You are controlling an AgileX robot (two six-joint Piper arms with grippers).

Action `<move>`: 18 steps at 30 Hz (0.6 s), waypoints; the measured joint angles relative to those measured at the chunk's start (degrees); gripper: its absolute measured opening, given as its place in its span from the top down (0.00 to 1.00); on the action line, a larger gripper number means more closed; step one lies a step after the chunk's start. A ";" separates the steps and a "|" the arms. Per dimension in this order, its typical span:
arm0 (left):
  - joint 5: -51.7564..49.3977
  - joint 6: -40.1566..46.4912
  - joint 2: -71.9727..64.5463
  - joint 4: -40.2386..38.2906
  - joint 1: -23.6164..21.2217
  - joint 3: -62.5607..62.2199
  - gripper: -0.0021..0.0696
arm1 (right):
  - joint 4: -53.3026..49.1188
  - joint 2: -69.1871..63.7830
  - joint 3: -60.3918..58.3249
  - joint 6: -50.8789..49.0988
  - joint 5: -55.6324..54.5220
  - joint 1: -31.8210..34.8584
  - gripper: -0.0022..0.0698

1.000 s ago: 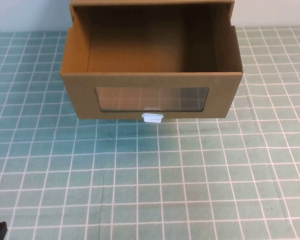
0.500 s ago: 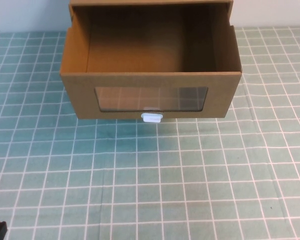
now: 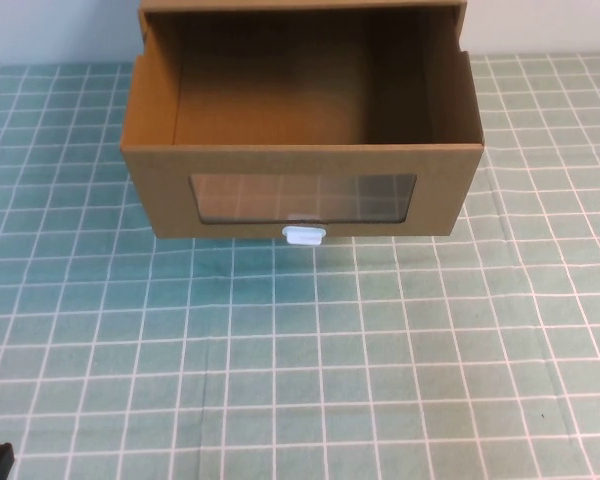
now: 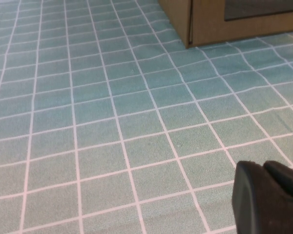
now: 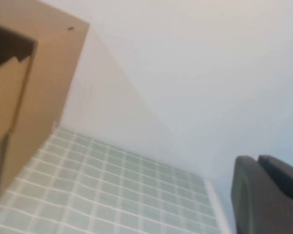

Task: Open the shoe box
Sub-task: 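Pull the top drawer of the cardboard box fully open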

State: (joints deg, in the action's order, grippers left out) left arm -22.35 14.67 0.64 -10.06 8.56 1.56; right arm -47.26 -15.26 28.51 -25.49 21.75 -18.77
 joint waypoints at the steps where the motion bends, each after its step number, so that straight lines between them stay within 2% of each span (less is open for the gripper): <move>1: 0.00 0.00 0.00 0.00 0.00 0.00 0.98 | 1.67 0.40 0.00 0.00 -0.25 0.26 0.99; 6: 0.00 0.00 0.00 0.00 0.00 0.00 0.98 | 17.37 1.97 -3.95 -0.12 -8.81 0.34 0.99; 10: 0.00 0.00 0.00 0.00 0.00 0.00 0.98 | 25.18 6.52 -10.92 1.69 -18.16 0.34 0.99; 15: 0.00 0.00 0.00 0.00 0.00 0.00 0.98 | 48.15 11.75 -20.88 21.85 -19.21 3.14 0.99; 18: 0.00 0.00 0.00 0.00 0.00 0.00 0.98 | 51.50 14.75 -25.34 27.85 -18.93 7.26 0.99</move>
State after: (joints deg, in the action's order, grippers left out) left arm -22.35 14.67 0.64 -10.06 8.56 1.56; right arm 4.24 -0.50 3.17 2.36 2.82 -11.50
